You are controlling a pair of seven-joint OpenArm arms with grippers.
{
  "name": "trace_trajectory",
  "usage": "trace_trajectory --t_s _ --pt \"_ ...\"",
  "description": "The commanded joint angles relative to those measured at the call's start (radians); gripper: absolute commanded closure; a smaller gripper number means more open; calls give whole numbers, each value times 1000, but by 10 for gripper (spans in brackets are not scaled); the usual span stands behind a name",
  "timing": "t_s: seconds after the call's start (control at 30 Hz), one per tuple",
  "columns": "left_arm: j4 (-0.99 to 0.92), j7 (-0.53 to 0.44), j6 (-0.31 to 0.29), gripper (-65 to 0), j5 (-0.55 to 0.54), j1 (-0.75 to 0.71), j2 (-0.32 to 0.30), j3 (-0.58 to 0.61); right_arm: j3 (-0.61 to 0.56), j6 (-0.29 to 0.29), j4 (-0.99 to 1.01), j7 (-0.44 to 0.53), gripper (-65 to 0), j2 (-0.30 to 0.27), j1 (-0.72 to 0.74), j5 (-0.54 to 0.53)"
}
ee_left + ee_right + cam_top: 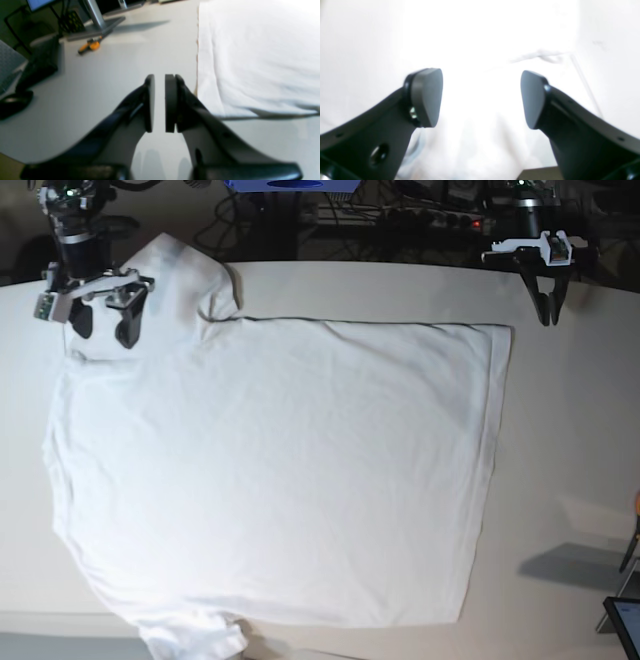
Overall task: Fold the T-shirt properly
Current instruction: 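Grasp the shirt's shoulder edges with both grippers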
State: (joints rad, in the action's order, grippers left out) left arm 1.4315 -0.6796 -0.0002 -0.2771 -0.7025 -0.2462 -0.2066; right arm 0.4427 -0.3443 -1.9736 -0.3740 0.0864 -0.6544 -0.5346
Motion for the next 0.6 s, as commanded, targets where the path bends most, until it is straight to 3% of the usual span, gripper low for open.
trace_trajectory --t_s 0.0,0.1,0.3,0.57 --pt "15 -13 4 -64 -4 -7 -11 -14 43 -25 -14 -20 -456 -4 11 -55" --pt "13 -5 4 -66 -4 10 -11 -6 160 -75 3 -178 -445 -4 75 -169" --pt "13 28 4 -66 -11 25 -11 -4 313 -82 101 -375 -445 -4 192 -273" --pt "13 36 2 -66 -7 24 -11 -3 331 -83 236 -394 -445 -6 204 -272"
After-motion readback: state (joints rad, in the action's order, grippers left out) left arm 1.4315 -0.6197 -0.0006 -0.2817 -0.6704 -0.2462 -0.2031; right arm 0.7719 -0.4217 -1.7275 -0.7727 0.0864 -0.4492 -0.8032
